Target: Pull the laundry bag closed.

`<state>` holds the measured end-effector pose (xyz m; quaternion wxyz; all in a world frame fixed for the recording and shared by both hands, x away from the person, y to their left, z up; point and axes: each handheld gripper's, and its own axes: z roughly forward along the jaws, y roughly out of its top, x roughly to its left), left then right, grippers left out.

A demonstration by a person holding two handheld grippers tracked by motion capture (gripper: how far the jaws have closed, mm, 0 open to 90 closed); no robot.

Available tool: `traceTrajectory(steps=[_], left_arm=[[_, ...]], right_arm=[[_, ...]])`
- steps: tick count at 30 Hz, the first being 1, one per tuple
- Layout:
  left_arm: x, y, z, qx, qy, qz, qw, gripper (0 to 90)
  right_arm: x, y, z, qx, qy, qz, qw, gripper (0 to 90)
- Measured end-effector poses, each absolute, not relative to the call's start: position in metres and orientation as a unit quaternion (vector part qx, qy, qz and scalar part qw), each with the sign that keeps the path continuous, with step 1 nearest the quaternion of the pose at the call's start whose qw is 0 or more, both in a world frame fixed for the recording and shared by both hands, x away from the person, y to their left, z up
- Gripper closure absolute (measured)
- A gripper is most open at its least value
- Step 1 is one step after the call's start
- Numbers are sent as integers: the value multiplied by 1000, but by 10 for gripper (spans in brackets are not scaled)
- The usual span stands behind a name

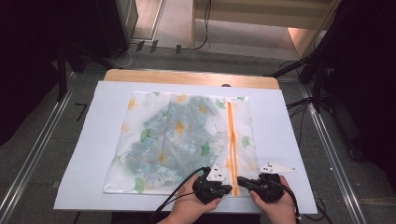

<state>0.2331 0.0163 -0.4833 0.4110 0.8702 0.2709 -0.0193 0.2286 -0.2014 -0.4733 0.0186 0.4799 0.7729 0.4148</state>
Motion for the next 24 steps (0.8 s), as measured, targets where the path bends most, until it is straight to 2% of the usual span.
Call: traceTrajectory(steps=[2,5,10,16,21,24], left_arm=[[233,17,-483,870,273,-18,410,900],[233,18,-483,869,276,-18,411,900],[232,18,-483,870,276,-16,408,900],[226,25,-483,870,275,-10,410,900],[226,33,-484,864,286,-18,414,900],[227,33,-484,862,287,-22,418,900]], right_arm=[[230,-200,-475,496,769,404,22,850],[233,-200,-477,510,756,411,-11,785],[238,-196,-480,537,735,412,-44,745],[238,-187,-480,524,742,414,-60,783],[238,-189,-482,510,752,414,-51,900],[238,-187,-480,494,761,416,-58,900]])
